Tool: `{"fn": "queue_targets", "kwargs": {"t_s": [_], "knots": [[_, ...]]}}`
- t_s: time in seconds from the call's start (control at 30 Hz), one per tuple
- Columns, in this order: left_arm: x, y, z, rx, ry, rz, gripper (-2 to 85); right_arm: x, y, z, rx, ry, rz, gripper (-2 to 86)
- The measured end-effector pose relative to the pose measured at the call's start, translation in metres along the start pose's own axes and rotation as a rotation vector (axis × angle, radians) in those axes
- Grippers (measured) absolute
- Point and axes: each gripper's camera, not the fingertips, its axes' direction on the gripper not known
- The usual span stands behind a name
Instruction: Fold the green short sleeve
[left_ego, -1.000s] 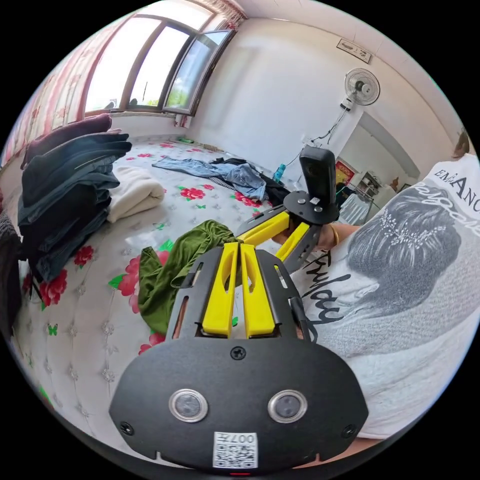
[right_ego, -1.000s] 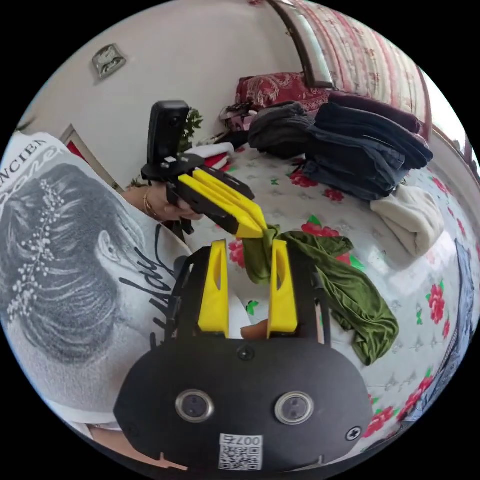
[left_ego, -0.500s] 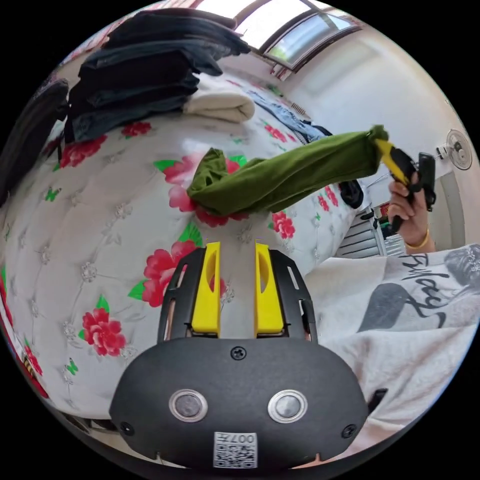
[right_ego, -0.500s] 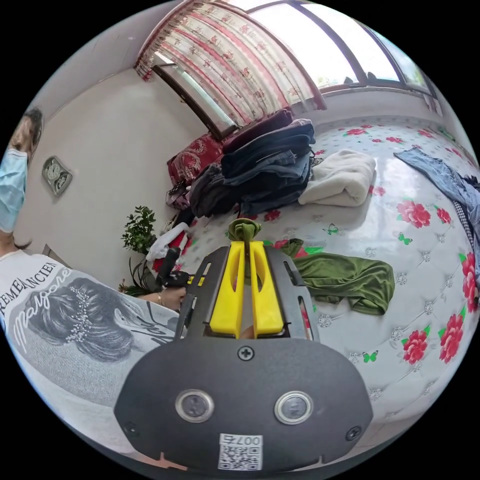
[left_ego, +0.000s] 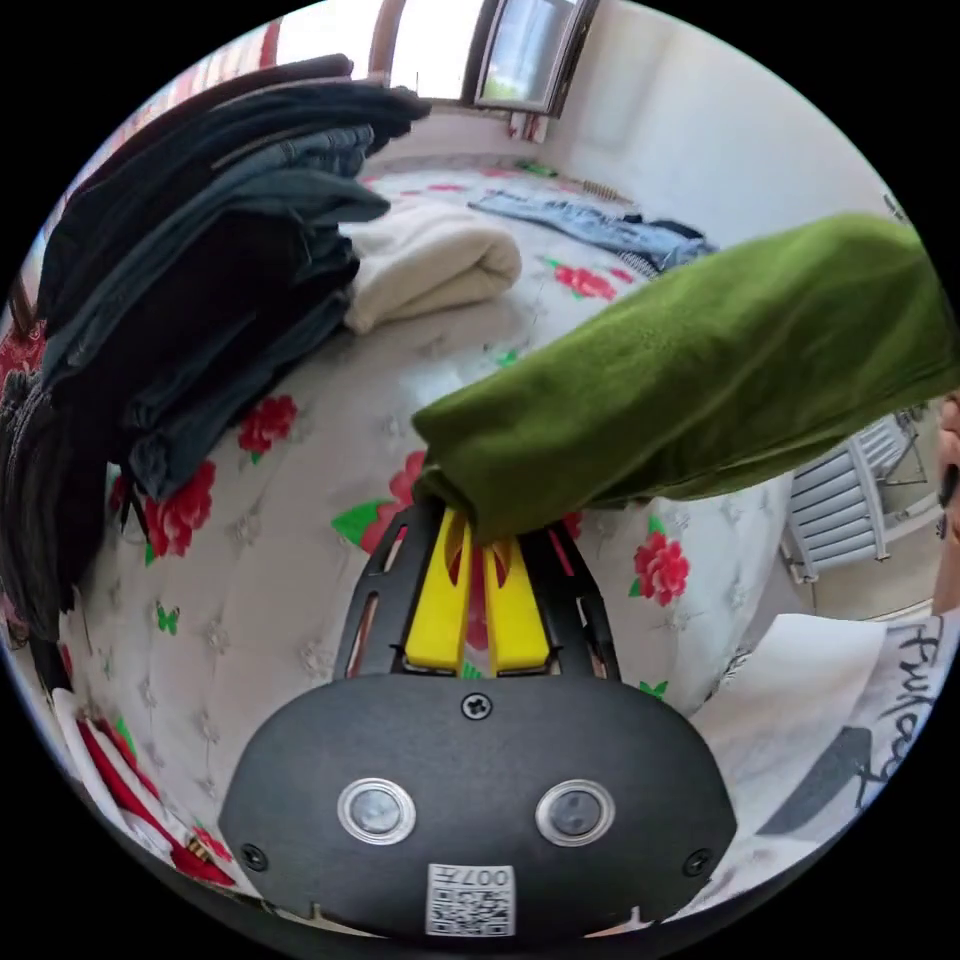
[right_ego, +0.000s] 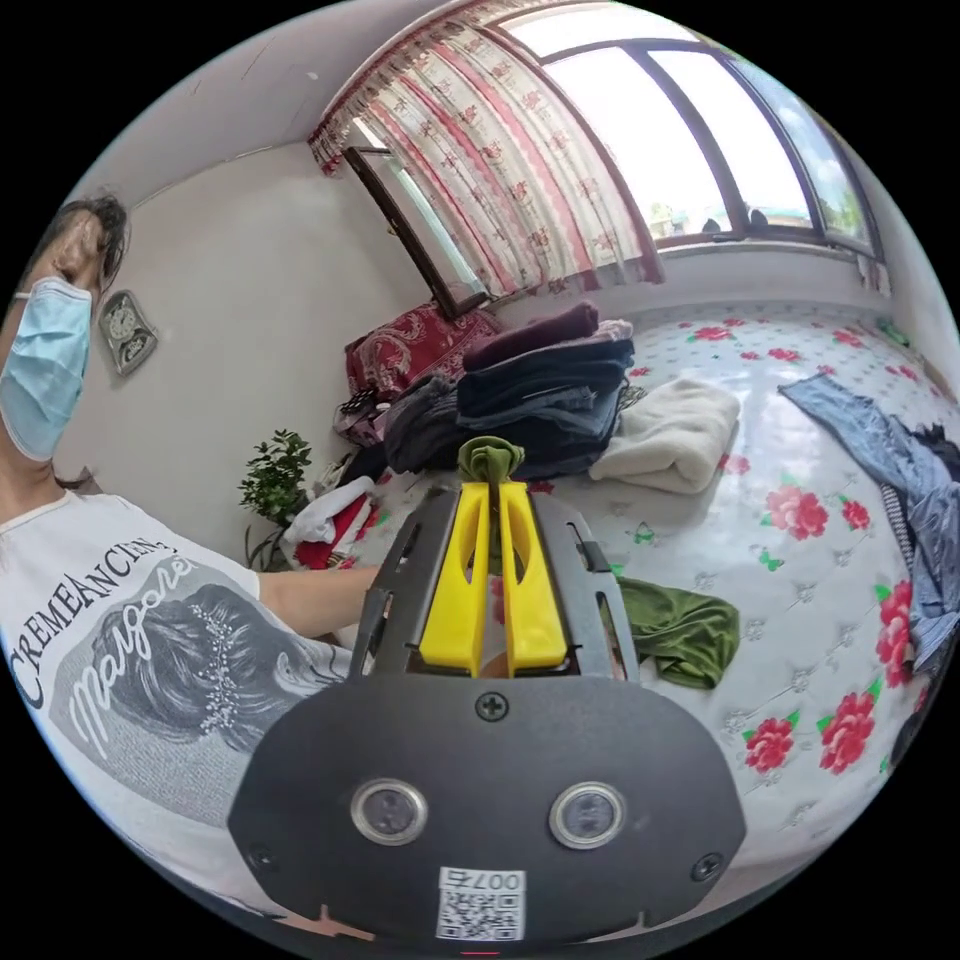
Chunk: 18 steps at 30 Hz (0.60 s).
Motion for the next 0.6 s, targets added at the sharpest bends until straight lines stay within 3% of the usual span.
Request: {"fn": "queue_targets", "kwargs": {"t_s": [0.2,0.37,0.53,0.6], "knots": [[-0.041,0.035,-0.134,0.200,0.055,-0.015,-0.9,0.018,-0.025,-0.041,0.104,0.116,0.028,-0.2],[-0.047,0.096,-0.196,0.209,0.086,-0.022,-0.7,0.032,-0.024,-0.036,0.074,0.084,0.074,-0.2],[-0.038,0.155,-0.173,0.137,0.093,-0.082,2.2,0.048,0.007,-0.003,-0.120,0.162,0.124,-0.2],[-0.046,0.185,-0.130,0.015,0.124,-0.180,5.9,0.059,0.026,0.006,-0.180,0.186,0.172,-0.2]]}}
